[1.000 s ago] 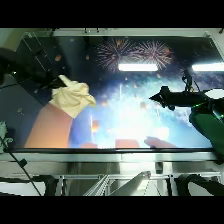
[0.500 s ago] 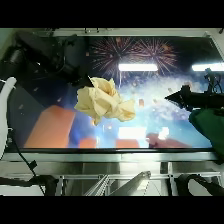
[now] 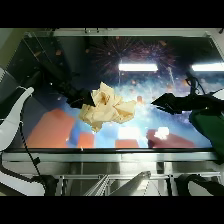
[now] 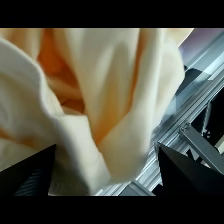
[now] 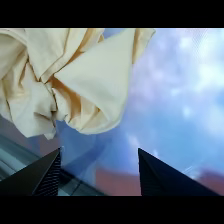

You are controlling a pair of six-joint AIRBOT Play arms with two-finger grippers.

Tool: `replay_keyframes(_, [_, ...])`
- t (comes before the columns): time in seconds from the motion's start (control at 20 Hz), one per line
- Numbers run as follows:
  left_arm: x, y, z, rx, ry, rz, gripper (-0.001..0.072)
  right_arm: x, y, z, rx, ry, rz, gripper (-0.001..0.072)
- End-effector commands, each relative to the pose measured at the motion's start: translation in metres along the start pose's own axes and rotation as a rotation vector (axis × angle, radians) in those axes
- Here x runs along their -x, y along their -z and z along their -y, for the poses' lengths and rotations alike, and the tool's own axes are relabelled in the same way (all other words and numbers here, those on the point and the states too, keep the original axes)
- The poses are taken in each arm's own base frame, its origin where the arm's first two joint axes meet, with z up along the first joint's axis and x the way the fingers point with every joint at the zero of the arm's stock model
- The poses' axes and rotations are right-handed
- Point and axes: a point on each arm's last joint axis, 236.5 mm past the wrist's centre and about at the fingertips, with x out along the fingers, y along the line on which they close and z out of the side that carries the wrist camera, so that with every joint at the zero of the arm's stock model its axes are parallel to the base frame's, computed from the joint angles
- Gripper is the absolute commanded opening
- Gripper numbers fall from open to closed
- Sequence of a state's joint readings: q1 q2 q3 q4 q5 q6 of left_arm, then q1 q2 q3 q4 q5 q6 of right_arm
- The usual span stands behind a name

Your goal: Fold the shirts.

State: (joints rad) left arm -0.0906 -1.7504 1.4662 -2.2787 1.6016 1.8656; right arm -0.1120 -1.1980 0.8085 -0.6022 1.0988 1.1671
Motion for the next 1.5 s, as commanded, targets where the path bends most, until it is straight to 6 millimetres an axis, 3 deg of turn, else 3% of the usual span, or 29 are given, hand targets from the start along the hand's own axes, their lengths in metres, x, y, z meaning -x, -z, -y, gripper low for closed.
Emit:
replay_keyframes(0.0, [0.023, 0.027, -0.036, 0.112, -0.033, -0.031, 0.0720, -0.039, 0.010, 0.014, -0.060, 0.030, -0.067, 0.0485])
replay_keyframes(0.15, [0.031, 0.038, -0.059, 0.172, -0.043, 0.049, 0.0720, -0.074, 0.019, 0.036, -0.165, 0.023, -0.142, 0.0485])
replay_keyframes(0.25, [0.026, 0.043, -0.070, 0.186, -0.042, 0.091, 0.0720, -0.093, 0.023, 0.030, -0.187, -0.022, -0.175, 0.0485])
replay_keyframes(0.35, [0.016, 0.049, -0.074, 0.186, -0.030, 0.091, 0.0720, -0.108, 0.022, 0.012, -0.182, -0.070, -0.186, 0.0485])
replay_keyframes(0.45, [0.012, 0.043, -0.061, 0.174, 0.041, 0.113, 0.0720, -0.121, 0.017, 0.000, -0.149, -0.073, -0.188, 0.0484])
replay_keyframes(0.55, [0.015, 0.049, -0.048, 0.150, 0.075, 0.073, 0.0704, -0.129, 0.012, -0.007, -0.147, -0.077, -0.193, 0.0484])
replay_keyframes(0.75, [0.049, 0.054, -0.023, 0.083, 0.071, 0.082, 0.0704, -0.137, 0.006, -0.009, -0.156, -0.089, -0.194, 0.0484])
replay_keyframes(0.8, [0.061, 0.050, -0.016, 0.056, 0.050, 0.128, 0.0705, -0.138, 0.007, -0.007, -0.159, -0.087, -0.199, 0.0481])
replay_keyframes(0.85, [0.072, 0.041, -0.011, 0.029, 0.016, 0.197, 0.0704, -0.140, 0.010, -0.006, -0.163, -0.087, -0.209, 0.0388])
replay_keyframes(0.95, [0.081, 0.015, -0.006, -0.010, -0.055, 0.330, 0.0704, -0.144, 0.014, -0.004, -0.164, -0.086, -0.224, 0.0370])
replay_keyframes(1.05, [0.063, 0.005, 0.000, -0.037, -0.062, 0.312, 0.0704, -0.146, 0.017, -0.005, -0.163, -0.085, -0.232, 0.0368])
replay_keyframes(1.2, [0.010, 0.002, -0.004, -0.047, -0.035, 0.173, 0.0704, -0.145, 0.021, -0.008, -0.164, -0.096, -0.252, 0.0364])
replay_keyframes(1.3, [-0.012, -0.002, -0.005, -0.062, -0.027, 0.111, 0.0704, -0.143, 0.027, -0.011, -0.160, -0.109, -0.277, 0.0221])
replay_keyframes(1.4, [-0.022, -0.006, 0.000, -0.083, -0.022, 0.071, 0.0676, -0.142, 0.030, -0.013, -0.159, -0.116, -0.290, 0.0201])
replay_keyframes(1.45, [-0.023, -0.009, 0.004, -0.098, -0.019, 0.055, 0.0353, -0.141, 0.032, -0.014, -0.149, -0.123, -0.299, 0.0015])
